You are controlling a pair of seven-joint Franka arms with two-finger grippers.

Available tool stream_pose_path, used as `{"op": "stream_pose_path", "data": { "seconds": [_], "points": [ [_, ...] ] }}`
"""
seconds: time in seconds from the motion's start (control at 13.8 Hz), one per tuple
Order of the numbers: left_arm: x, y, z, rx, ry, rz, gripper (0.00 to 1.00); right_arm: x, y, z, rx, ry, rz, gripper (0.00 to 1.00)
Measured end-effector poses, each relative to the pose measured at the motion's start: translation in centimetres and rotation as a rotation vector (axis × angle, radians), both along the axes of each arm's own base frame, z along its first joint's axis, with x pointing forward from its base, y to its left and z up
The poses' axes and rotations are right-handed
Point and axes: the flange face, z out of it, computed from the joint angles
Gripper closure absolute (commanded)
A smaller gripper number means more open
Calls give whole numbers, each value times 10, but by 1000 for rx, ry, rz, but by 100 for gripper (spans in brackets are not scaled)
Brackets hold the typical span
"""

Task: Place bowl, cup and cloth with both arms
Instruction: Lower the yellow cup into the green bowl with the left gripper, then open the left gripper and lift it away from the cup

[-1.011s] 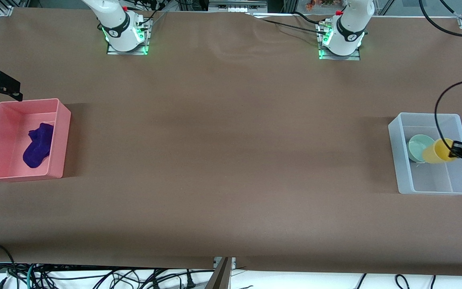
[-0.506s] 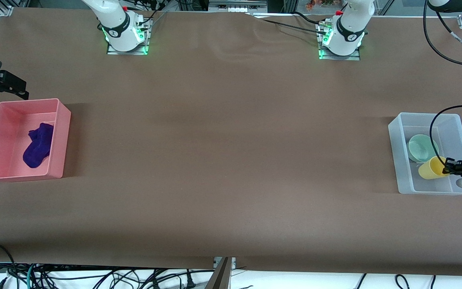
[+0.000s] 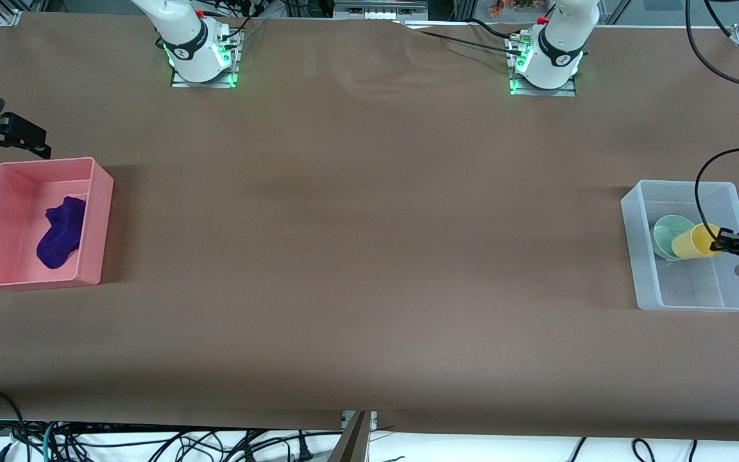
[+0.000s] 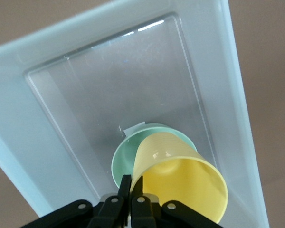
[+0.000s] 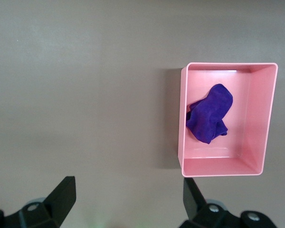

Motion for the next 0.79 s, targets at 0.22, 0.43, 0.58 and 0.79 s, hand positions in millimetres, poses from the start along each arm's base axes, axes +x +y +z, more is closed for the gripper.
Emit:
{"op": "stream_pose_path", "data": {
  "seconds": [0.22, 0.43, 0.58, 0.79],
  "points": [
    [-22, 5, -26, 10, -53, 6, 56, 0, 0, 0, 0, -1, 0, 0],
    [-31, 7, -40, 5, -55, 9, 0, 0, 0, 0, 0, -1, 0, 0],
    [-31, 4, -31, 2, -41, 7, 0, 0, 0, 0, 0, -1, 0, 0],
    [-23, -21, 24, 0, -31, -25, 0, 0, 0, 0, 0, -1, 0, 0]
  ]
}}
